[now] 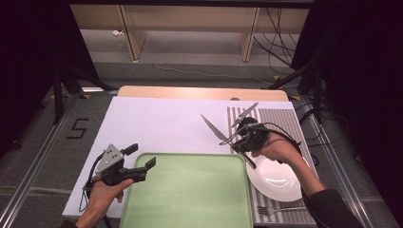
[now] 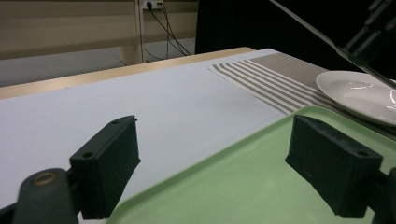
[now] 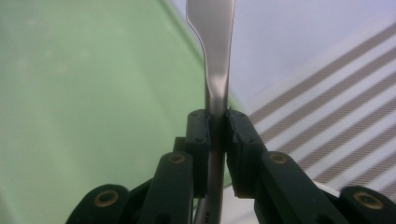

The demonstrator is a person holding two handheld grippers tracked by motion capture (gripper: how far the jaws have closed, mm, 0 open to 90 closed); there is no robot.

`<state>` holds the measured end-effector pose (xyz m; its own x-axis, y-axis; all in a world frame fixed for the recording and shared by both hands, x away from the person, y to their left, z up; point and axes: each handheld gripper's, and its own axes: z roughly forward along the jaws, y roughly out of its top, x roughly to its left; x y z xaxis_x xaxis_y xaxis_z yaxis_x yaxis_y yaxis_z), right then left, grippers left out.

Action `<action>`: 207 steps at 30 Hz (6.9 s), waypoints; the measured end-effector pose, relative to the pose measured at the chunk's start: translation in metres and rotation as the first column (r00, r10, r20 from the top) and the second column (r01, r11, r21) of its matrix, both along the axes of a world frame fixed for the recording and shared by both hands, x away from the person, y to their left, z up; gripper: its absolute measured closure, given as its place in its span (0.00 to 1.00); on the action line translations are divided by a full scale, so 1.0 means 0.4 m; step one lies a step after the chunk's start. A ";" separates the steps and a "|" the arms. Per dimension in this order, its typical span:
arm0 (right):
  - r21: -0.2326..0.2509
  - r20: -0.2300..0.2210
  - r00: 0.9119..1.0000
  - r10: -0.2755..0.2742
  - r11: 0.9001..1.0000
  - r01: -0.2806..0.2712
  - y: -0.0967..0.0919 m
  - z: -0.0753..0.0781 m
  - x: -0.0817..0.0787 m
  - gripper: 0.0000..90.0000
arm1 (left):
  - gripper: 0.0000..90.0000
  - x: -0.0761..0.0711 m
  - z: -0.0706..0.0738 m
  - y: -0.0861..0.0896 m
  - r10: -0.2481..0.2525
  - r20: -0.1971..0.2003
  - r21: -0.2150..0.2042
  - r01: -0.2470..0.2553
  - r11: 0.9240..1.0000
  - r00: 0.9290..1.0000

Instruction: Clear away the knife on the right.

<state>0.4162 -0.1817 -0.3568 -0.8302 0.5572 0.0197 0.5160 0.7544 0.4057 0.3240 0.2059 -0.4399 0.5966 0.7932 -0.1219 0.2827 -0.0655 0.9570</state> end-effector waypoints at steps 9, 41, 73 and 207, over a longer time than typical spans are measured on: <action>0.031 -0.085 0.995 0.056 0.998 -0.053 0.048 -0.051 -0.058 0.90 | 0.18 0.000 -0.001 -0.001 -0.003 0.002 -0.005 0.003 1.000 1.000; 0.060 -0.108 0.993 0.057 0.997 -0.050 0.104 -0.153 -0.201 0.90 | 0.18 -0.005 0.002 0.001 -0.002 0.009 -0.008 0.002 1.000 1.000; -0.062 -0.232 0.972 0.027 0.997 -0.042 0.103 -0.238 -0.229 0.89 | 0.18 -0.010 0.002 -0.003 -0.007 0.013 0.010 0.007 1.000 1.000; 0.263 -0.091 0.969 -0.228 0.934 0.244 -0.140 -0.174 -0.237 0.31 | 0.17 -0.005 0.006 -0.002 -0.003 0.019 0.002 0.003 1.000 1.000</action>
<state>0.3215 -0.2377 -0.4264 -0.6684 0.7038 0.2405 0.6943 0.4745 0.5412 0.3222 0.2052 -0.4377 0.6012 0.7916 -0.1096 0.2647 -0.0679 0.9619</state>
